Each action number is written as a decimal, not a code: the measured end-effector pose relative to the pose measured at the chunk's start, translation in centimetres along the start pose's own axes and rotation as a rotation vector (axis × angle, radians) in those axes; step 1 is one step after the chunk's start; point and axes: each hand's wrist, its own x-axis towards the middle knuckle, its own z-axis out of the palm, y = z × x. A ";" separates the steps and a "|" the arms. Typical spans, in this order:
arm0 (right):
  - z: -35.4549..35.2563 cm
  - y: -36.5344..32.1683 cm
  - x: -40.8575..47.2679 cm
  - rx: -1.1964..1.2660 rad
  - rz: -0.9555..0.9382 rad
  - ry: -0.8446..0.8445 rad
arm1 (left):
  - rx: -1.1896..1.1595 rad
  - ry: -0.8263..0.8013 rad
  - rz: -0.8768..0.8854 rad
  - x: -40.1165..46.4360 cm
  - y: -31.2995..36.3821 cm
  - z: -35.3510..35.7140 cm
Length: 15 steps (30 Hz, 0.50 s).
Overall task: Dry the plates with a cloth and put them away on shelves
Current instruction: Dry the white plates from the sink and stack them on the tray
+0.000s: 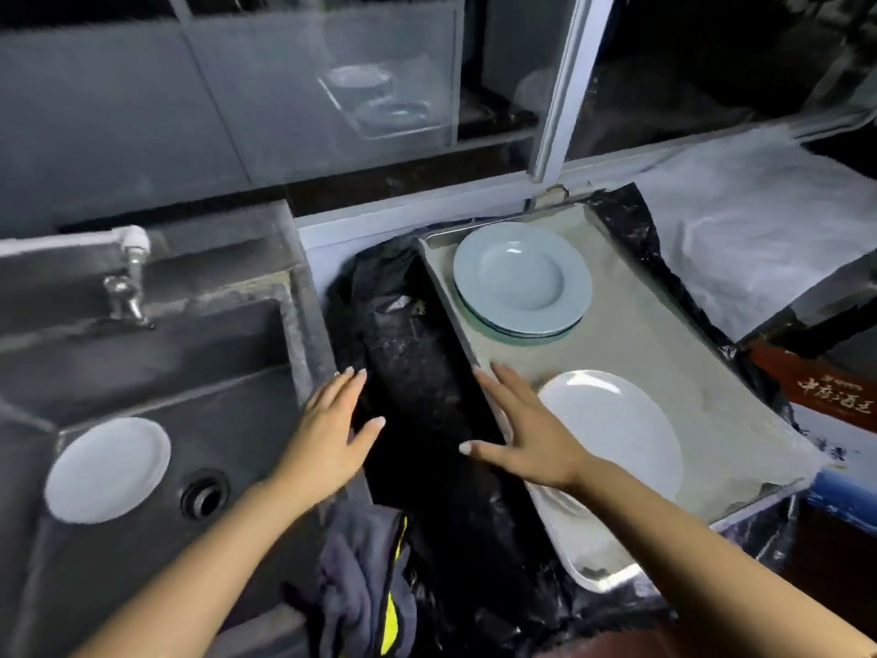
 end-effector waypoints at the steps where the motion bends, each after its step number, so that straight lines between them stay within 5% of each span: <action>1: 1.0 -1.4 1.3 -0.003 -0.031 -0.017 | 0.000 0.006 -0.036 -0.8 -1.7 -1.0; 15: 22.0 -19.6 17.4 -0.029 -0.151 -0.379 | 0.062 0.017 -0.446 -10.1 -30.7 -9.0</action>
